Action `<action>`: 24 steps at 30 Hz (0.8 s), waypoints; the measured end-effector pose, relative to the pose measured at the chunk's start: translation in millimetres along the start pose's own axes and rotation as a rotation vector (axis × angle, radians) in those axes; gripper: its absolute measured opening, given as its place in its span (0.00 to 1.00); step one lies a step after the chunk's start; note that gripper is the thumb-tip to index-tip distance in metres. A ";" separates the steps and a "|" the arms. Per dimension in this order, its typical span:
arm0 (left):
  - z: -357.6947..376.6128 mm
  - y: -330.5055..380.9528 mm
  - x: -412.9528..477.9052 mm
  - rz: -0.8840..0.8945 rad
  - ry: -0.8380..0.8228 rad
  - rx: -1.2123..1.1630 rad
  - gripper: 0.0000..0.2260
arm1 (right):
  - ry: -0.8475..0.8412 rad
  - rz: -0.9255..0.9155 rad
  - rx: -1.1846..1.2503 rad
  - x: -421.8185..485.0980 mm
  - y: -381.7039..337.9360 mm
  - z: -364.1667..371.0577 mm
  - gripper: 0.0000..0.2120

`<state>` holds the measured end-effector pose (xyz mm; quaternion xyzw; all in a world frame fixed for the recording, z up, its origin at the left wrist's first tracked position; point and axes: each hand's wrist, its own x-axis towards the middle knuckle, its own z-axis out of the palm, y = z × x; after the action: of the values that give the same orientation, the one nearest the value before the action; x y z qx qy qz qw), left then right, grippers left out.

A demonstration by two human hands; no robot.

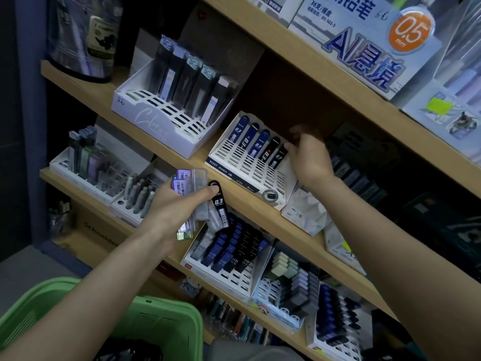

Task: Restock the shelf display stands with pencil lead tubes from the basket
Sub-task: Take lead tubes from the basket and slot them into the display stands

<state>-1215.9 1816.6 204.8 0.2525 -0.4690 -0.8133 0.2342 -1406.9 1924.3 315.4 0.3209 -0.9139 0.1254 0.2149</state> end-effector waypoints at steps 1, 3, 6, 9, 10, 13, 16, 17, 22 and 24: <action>-0.2 0.5 -0.9 0.001 0.002 -0.001 0.13 | 0.052 -0.063 0.051 -9.9 -9.1 -1.8 0.14; 0.1 2.6 -3.5 0.007 0.003 -0.004 0.12 | 0.041 -0.236 0.171 -33.6 -30.6 -5.1 0.11; 1.5 6.5 -8.4 0.032 -0.004 -0.008 0.09 | -0.251 -0.321 0.304 -70.6 -59.8 -5.2 0.09; 0.6 10.1 -14.4 0.064 -0.019 -0.013 0.09 | -0.511 -0.156 0.579 -89.2 -73.2 -5.7 0.09; 0.0 11.7 -17.2 0.075 -0.029 -0.001 0.10 | -0.538 -0.121 0.642 -91.9 -74.1 -7.6 0.08; -2.5 15.5 -25.9 0.107 -0.076 0.069 0.12 | -0.587 -0.110 0.742 -97.8 -70.6 -16.0 0.04; -2.3 14.1 -34.6 0.097 -0.121 0.124 0.12 | -0.658 -0.075 0.819 -102.8 -63.0 -27.2 0.04; -1.3 13.2 -37.2 0.082 -0.128 0.137 0.13 | -0.688 -0.050 0.839 -103.8 -60.3 -31.6 0.05; 14.3 15.5 -43.8 0.045 -0.167 0.149 0.10 | -0.779 -0.035 0.806 -99.9 -43.1 -49.9 0.06; 22.3 19.1 -43.5 0.041 -0.170 0.136 0.08 | -0.774 -0.040 0.799 -95.6 -35.9 -57.9 0.06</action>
<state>-1194.0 1849.2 239.6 0.1882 -0.5463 -0.7931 0.1927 -1298.8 1969.1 324.2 0.4172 -0.8013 0.3309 -0.2726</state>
